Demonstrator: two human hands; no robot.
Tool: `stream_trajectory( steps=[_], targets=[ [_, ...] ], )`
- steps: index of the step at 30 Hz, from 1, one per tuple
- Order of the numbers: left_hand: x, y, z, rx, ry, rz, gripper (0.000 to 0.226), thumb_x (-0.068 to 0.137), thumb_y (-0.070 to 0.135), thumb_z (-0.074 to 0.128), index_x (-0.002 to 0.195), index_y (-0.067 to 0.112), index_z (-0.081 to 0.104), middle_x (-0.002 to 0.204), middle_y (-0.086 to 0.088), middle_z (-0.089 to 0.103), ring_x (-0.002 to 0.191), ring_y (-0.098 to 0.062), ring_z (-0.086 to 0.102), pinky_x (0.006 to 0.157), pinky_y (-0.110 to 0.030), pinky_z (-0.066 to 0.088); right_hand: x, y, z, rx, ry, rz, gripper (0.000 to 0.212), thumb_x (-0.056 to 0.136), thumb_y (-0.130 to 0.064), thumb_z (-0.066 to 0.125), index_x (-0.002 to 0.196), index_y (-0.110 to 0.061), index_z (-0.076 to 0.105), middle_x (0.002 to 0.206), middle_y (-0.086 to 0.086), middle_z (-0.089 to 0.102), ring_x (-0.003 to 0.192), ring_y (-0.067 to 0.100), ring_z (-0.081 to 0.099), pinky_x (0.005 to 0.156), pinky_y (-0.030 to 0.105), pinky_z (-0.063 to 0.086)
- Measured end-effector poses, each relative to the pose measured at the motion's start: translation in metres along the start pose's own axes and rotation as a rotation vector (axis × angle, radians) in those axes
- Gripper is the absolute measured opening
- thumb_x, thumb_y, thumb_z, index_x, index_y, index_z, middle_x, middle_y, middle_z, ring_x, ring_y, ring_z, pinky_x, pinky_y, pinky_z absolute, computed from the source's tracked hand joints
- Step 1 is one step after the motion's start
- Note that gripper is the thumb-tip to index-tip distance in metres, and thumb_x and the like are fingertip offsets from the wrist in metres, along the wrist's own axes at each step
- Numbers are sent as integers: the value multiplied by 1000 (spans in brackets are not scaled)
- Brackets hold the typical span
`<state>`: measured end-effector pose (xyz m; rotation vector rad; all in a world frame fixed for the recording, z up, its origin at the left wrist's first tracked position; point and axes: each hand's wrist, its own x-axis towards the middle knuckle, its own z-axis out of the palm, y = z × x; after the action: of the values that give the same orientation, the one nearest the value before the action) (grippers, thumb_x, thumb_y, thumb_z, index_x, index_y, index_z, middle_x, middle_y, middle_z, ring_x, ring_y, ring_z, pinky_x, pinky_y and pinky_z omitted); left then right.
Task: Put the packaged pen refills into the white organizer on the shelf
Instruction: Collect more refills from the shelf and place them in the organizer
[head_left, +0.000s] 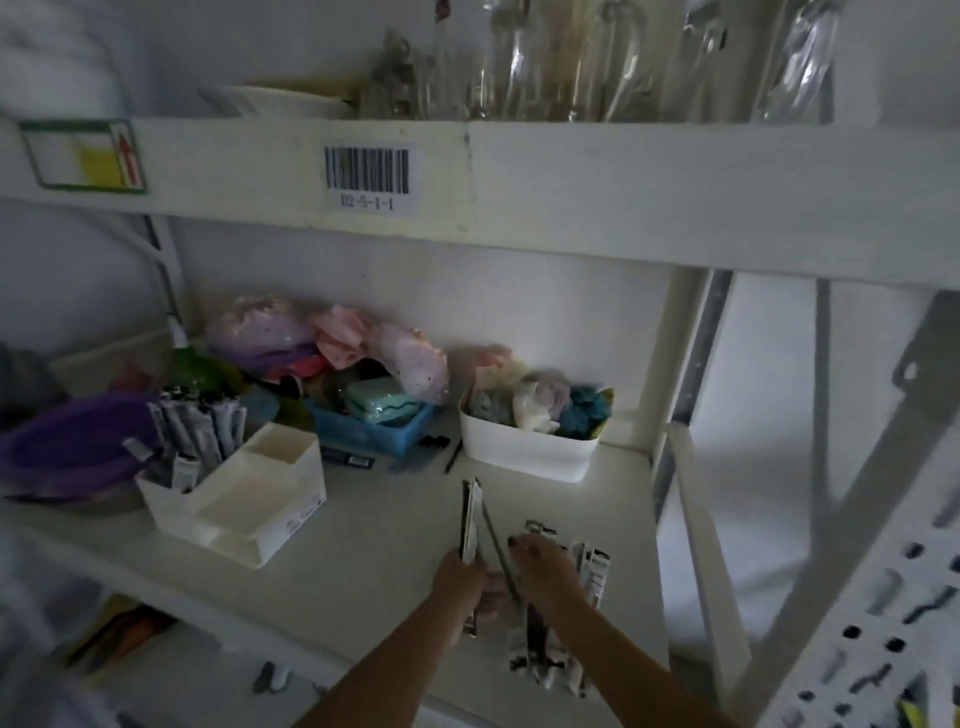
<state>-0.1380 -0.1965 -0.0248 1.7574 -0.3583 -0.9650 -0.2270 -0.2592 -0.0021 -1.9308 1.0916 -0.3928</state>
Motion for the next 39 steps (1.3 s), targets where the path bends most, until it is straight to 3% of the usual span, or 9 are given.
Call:
stream_trajectory(
  steps=[3, 8, 13, 19, 23, 27, 31, 37, 39],
  targets=[
    [-9, 10, -23, -20, -38, 132, 17, 97, 21, 46, 82, 20, 54, 59, -3, 55, 32, -9, 51, 36, -16, 41, 7, -40, 11, 8, -93, -74, 39, 92, -38, 44, 58, -21, 47, 57, -3, 50, 59, 16, 52, 57, 25, 37],
    [-29, 22, -84, 4, -6, 252, 21, 98, 32, 39, 81, 26, 49, 55, 1, 55, 28, -6, 50, 31, -13, 39, 13, -106, 49, 155, -128, -218, 22, 86, -28, 59, 69, -14, 54, 63, 3, 55, 57, 17, 53, 57, 28, 39],
    [-44, 17, -194, 180, 242, 479, 22, 98, 30, 42, 86, 18, 54, 70, -4, 64, 59, -16, 63, 58, -35, 56, 4, -191, 114, 233, -131, -454, 23, 79, -11, 68, 68, -25, 53, 60, -3, 57, 52, 12, 51, 48, 17, 42],
    [-16, 45, -342, 359, 529, 729, 22, 96, 19, 47, 100, 5, 63, 92, -14, 66, 82, -20, 59, 73, -31, 47, 11, -281, 198, 293, 8, -517, 9, 81, -10, 64, 78, -15, 57, 78, 12, 68, 65, 25, 62, 64, 41, 53],
    [12, 57, -416, 272, 620, 744, 21, 96, 5, 43, 108, 1, 60, 105, -17, 65, 97, -27, 59, 88, -41, 47, 32, -319, 239, 199, 175, -569, 25, 82, -13, 65, 65, -23, 50, 64, -4, 59, 52, 6, 54, 52, 9, 43],
    [36, 74, -447, 247, 526, 813, 25, 96, 5, 44, 117, 4, 57, 112, -14, 64, 102, -21, 57, 94, -41, 47, 53, -311, 279, -197, 180, -488, 13, 81, -23, 64, 84, -11, 60, 81, 9, 65, 79, 24, 60, 72, 32, 48],
    [61, 88, -449, 437, 358, 1056, 41, 93, 24, 46, 134, 17, 46, 130, -1, 55, 120, -8, 46, 104, -26, 36, 76, -278, 317, -581, 157, -488, 52, 82, -27, 54, 132, -24, 39, 122, 7, 57, 115, 23, 48, 95, 34, 36],
    [102, 97, -418, 1016, 120, 1270, 45, 87, 40, 37, 124, 27, 58, 121, 6, 65, 111, -11, 60, 95, -26, 49, 78, -270, 328, -777, 276, -489, 53, 46, -51, 74, 93, -27, 69, 84, -7, 73, 80, 13, 68, 59, 28, 51],
    [109, 100, -412, 1124, 104, 1265, 43, 81, 41, 38, 111, 30, 67, 106, 11, 72, 96, -7, 68, 85, -23, 56, 75, -277, 325, -735, 213, -433, 54, 61, -48, 62, 110, -24, 61, 107, -2, 68, 103, 17, 61, 78, 34, 46]
  ],
)
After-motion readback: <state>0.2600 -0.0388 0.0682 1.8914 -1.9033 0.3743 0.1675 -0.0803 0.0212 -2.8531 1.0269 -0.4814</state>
